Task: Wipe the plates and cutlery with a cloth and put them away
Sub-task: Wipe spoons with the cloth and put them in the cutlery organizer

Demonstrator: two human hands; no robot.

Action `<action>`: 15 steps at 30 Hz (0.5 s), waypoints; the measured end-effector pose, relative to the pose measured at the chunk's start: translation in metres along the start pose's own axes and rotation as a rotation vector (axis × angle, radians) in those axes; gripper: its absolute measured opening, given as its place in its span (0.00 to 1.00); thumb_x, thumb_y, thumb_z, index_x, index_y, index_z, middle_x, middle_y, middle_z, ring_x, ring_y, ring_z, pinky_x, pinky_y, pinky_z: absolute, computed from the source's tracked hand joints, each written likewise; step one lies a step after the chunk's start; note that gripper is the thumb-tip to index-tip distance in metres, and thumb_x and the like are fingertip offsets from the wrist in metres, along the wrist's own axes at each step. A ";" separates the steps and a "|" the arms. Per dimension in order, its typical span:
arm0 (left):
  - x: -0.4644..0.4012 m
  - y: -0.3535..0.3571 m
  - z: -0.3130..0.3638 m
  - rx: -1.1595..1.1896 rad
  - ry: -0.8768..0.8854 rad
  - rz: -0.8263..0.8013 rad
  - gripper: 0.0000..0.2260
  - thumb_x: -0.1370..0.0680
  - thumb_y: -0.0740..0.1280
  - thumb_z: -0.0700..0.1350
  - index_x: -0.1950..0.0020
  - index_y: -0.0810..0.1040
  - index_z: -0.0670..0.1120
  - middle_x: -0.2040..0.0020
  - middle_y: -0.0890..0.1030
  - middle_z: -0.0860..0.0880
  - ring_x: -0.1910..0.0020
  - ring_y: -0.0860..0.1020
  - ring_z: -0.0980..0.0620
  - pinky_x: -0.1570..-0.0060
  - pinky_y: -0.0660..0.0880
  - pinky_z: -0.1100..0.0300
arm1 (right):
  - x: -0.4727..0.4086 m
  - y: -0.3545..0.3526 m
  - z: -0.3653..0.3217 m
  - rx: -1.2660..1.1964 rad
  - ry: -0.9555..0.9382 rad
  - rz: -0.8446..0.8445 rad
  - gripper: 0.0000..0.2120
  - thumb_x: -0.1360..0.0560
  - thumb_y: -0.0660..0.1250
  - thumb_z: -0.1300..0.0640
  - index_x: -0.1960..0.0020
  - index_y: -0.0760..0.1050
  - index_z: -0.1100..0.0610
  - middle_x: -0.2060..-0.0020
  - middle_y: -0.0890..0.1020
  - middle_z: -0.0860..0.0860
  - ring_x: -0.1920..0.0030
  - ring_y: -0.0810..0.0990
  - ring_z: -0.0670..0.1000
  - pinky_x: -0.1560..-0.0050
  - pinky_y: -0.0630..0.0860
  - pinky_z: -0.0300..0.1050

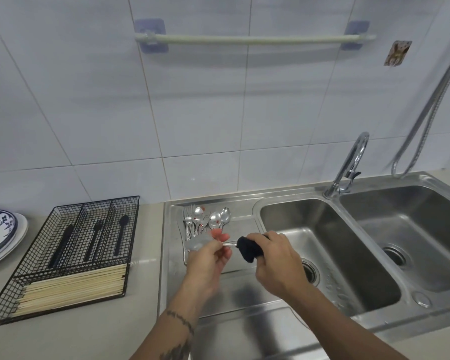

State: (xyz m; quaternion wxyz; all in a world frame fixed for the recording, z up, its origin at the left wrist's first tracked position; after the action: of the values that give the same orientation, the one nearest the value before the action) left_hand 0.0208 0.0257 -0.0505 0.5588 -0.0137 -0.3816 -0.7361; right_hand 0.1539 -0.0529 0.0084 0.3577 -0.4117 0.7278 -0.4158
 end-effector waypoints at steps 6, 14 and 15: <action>0.012 0.021 0.006 -0.026 -0.007 -0.251 0.08 0.26 0.65 0.26 0.55 0.77 0.39 0.55 0.82 0.40 0.56 0.81 0.44 0.45 0.81 0.52 | -0.006 -0.009 0.016 -0.159 -0.011 0.032 0.21 0.31 0.58 0.59 0.41 0.74 0.42 0.53 0.76 0.44 0.49 0.73 0.48 0.52 0.74 0.46; 0.008 0.006 0.021 -0.172 0.142 -0.013 0.03 0.25 0.70 0.30 0.53 0.79 0.36 0.58 0.81 0.40 0.61 0.82 0.47 0.57 0.82 0.58 | -0.007 -0.028 0.014 -0.106 -0.006 0.165 0.25 0.33 0.61 0.63 0.39 0.75 0.46 0.51 0.75 0.47 0.49 0.71 0.51 0.53 0.75 0.48; 0.006 0.002 0.021 -0.185 0.144 0.033 0.04 0.25 0.71 0.31 0.51 0.79 0.36 0.58 0.81 0.40 0.62 0.82 0.48 0.59 0.82 0.59 | -0.005 -0.033 0.008 -0.068 -0.026 0.207 0.26 0.33 0.63 0.65 0.38 0.75 0.47 0.48 0.76 0.48 0.48 0.71 0.52 0.54 0.76 0.48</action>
State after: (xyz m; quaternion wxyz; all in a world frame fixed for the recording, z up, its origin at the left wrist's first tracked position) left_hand 0.0116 0.0324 -0.0321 0.5932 -0.0186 -0.2707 -0.7579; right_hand 0.1726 -0.0613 0.0362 0.3939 -0.3518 0.7754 -0.3462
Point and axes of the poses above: each hand's wrist, its own x-axis away from the middle knuckle, its own y-axis out of the palm, z = x × y, the point moved 10 cm from there along -x, towards the middle knuckle
